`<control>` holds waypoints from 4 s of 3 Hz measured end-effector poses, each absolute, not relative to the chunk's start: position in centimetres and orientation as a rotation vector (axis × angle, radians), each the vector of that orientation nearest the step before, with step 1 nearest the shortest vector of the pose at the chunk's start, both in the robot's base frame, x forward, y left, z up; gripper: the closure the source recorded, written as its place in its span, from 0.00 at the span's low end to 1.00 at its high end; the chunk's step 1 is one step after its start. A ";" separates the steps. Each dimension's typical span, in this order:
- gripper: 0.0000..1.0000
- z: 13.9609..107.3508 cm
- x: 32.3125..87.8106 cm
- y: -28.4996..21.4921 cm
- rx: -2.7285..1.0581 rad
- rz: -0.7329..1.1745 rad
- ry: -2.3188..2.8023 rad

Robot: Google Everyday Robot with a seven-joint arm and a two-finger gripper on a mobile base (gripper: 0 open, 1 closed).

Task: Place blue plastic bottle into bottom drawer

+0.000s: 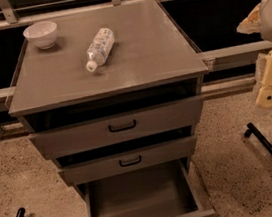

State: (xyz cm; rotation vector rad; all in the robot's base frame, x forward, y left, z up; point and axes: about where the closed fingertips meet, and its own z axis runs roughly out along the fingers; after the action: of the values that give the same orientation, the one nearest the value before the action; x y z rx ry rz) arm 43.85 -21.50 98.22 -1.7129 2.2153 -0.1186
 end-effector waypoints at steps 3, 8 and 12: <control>0.00 97.4 49.2 -17.1 -2.050 -0.403 1.849; 0.00 95.8 59.2 -5.4 -2.676 -0.599 0.792; 0.00 94.5 63.0 -4.0 -2.813 -0.631 0.520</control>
Offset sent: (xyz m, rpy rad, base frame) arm 0.0358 0.0142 -0.0028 -0.2097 -0.0853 0.1489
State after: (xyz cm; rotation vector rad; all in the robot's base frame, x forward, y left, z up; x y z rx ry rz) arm 63.05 -3.98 94.47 -2.8126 0.5202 -0.6306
